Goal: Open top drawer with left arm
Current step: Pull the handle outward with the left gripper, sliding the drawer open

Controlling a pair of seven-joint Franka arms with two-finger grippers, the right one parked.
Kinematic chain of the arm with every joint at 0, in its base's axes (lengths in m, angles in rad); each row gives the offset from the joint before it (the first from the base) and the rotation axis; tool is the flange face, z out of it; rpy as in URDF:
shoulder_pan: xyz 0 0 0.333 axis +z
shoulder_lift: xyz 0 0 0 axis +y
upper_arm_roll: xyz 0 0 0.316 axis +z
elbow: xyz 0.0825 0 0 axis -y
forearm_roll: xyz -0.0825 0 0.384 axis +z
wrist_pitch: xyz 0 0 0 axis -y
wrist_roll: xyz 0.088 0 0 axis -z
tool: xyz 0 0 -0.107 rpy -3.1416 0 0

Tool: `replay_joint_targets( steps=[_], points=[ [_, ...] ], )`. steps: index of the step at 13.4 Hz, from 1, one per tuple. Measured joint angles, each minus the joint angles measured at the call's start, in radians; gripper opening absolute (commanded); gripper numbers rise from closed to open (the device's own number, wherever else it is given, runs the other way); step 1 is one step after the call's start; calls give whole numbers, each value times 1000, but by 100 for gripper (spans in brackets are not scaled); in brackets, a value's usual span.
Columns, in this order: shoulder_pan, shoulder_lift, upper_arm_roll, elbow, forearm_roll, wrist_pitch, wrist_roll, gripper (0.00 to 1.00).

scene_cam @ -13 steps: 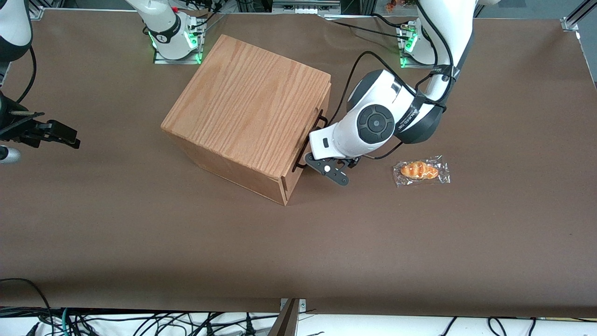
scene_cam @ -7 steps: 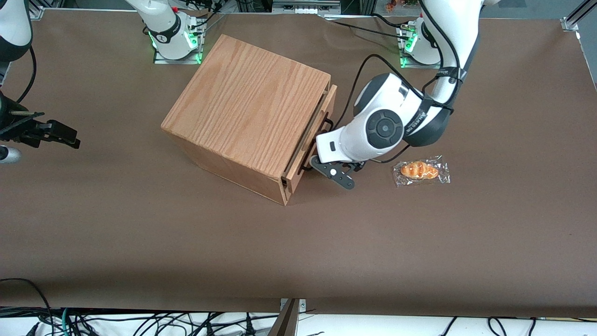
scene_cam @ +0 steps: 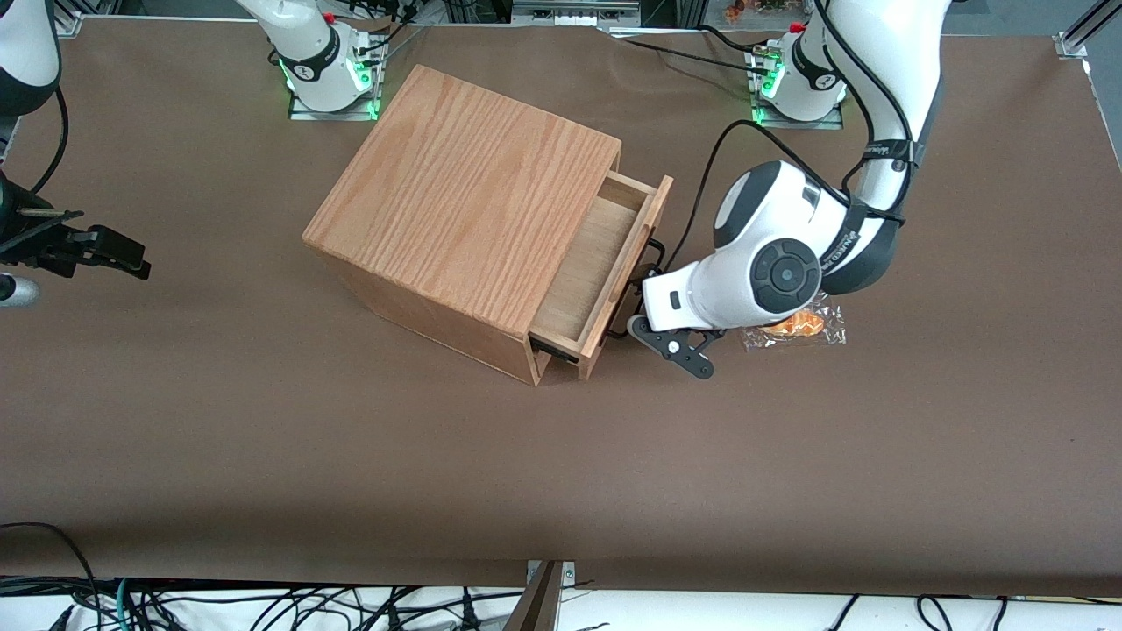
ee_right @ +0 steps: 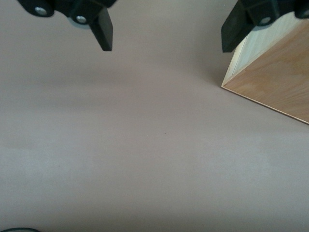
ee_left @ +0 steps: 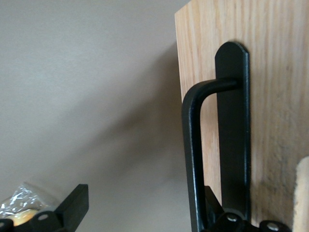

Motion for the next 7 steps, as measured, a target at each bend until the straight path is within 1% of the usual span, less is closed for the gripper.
replay_joint_targets(
  steps=[7],
  points=[
    [36, 0, -3, -1, 3, -14, 23, 100]
  ],
)
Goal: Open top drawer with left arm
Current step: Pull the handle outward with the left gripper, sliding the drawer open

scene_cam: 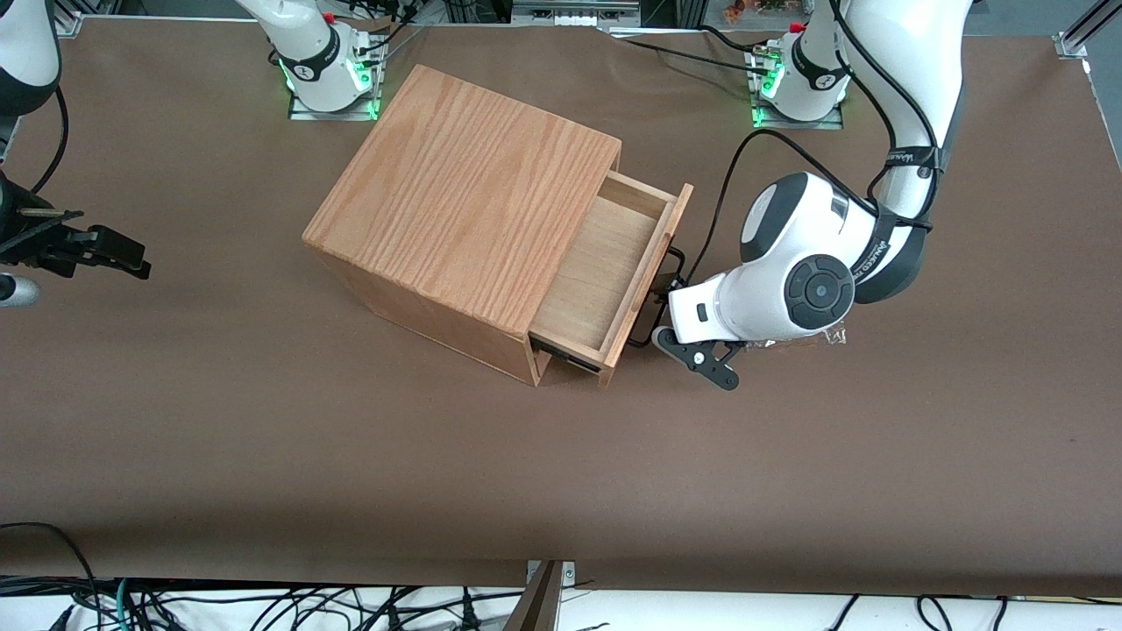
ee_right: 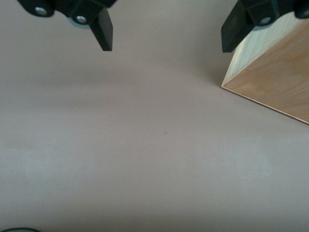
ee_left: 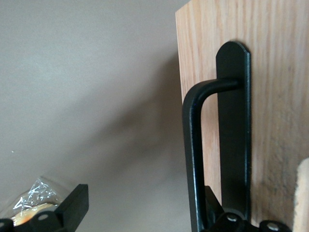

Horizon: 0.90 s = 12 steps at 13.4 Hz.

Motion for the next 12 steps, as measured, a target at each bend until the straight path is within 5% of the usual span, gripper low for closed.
replay_joint_targets(
  steps=[12],
  points=[
    [48, 0, 0, -1, 3, -4, 52, 100]
  ],
)
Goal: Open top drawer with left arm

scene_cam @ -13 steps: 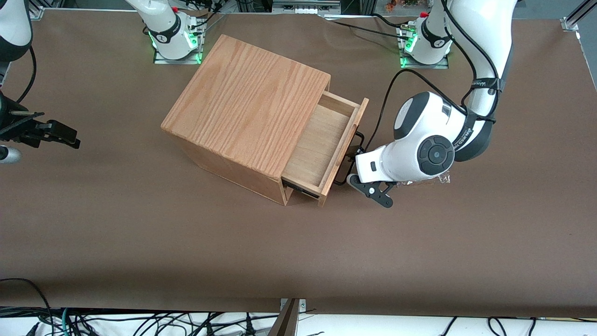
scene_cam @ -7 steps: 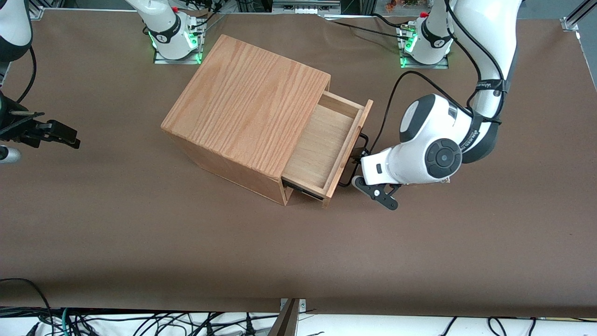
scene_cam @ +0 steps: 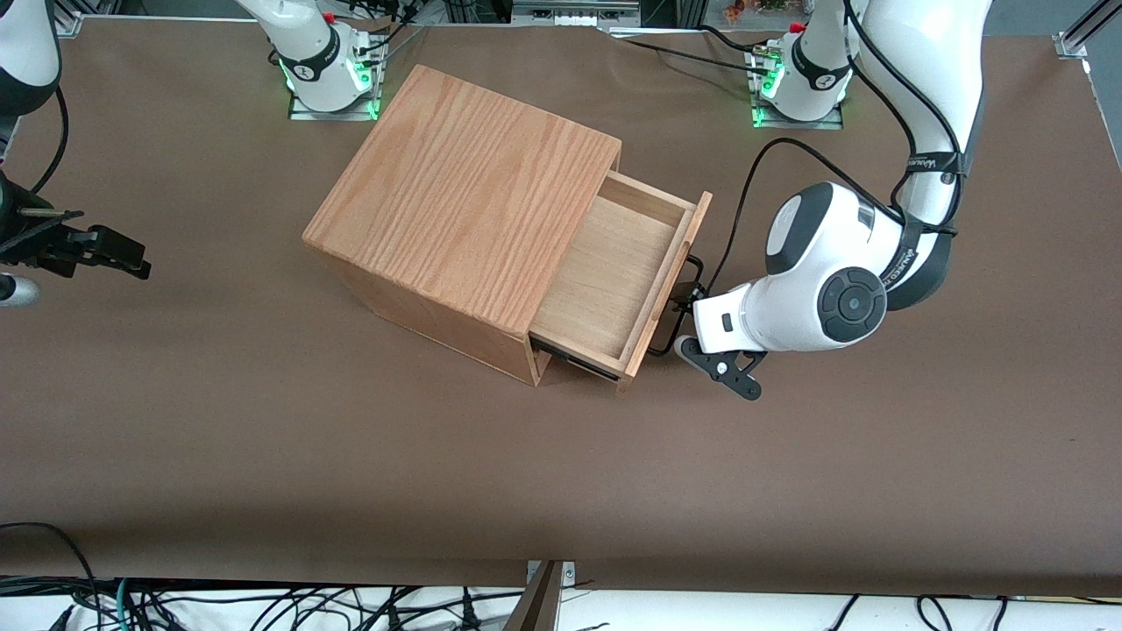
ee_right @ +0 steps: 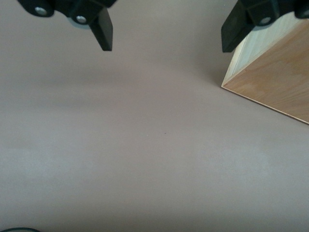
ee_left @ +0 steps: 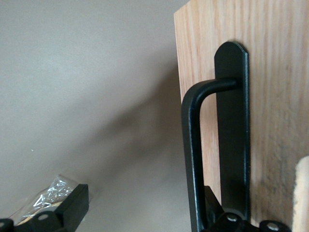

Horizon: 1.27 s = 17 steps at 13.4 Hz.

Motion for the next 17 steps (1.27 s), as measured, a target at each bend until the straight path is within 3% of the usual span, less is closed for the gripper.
replay_joint_targets(
  steps=[17],
  points=[
    [20, -23, 3, 9, 5, -52, 4, 100]
  ],
)
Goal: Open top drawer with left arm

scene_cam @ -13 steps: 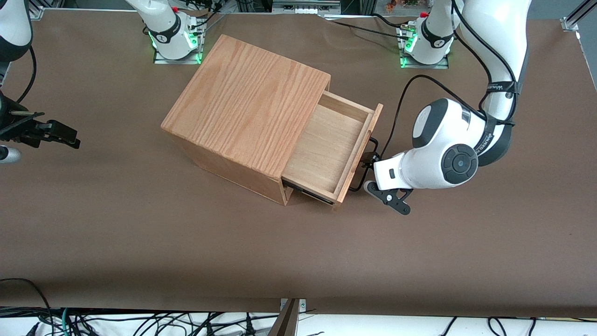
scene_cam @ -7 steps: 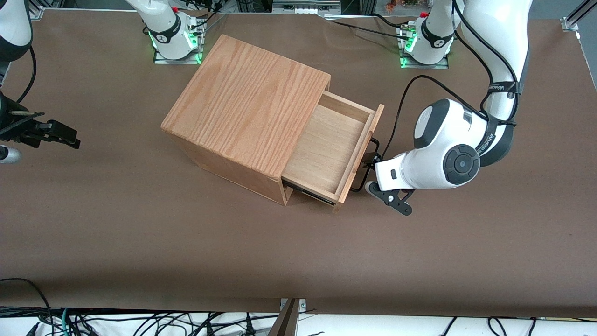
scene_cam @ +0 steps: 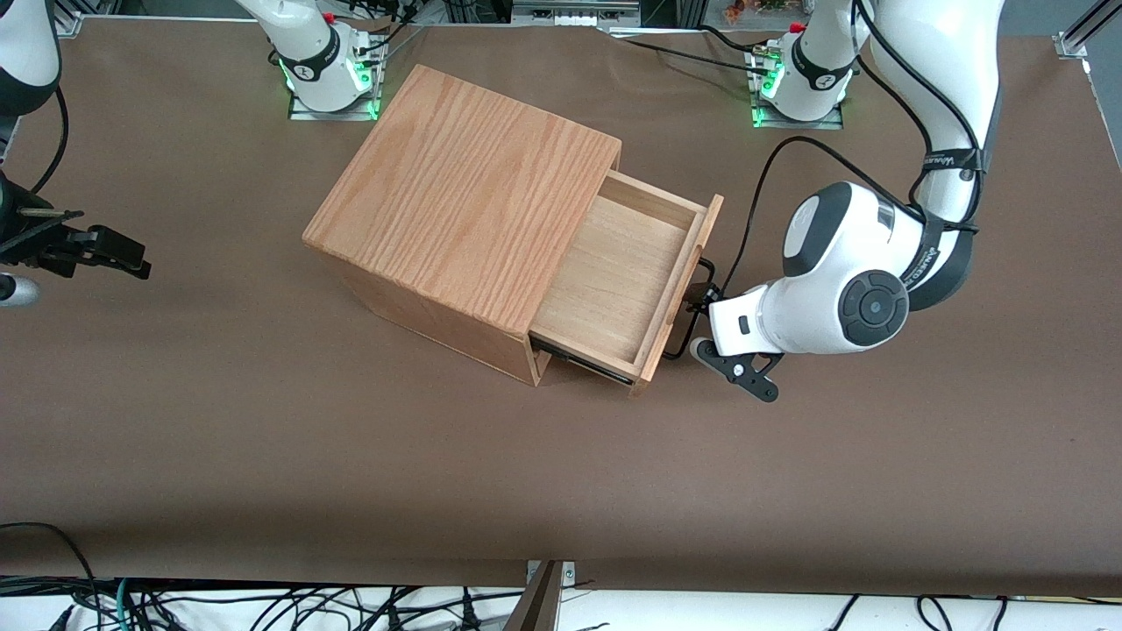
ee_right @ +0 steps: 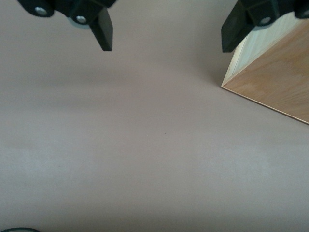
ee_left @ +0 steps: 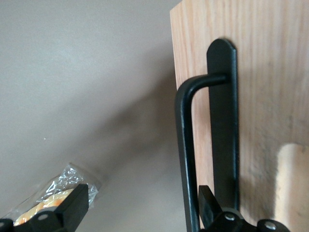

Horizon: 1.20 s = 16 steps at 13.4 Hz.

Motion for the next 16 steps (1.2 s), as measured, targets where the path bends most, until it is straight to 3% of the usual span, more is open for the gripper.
replay_joint_targets(
  steps=[4, 8, 13, 16],
  points=[
    [2, -46, 0, 1, -47, -40, 0, 100],
    [14, -125, 31, 6, -43, -79, 0, 100],
    [98, -237, 48, 6, 86, -115, -17, 100],
    [105, -296, 48, 6, 116, -184, -140, 100]
  ],
)
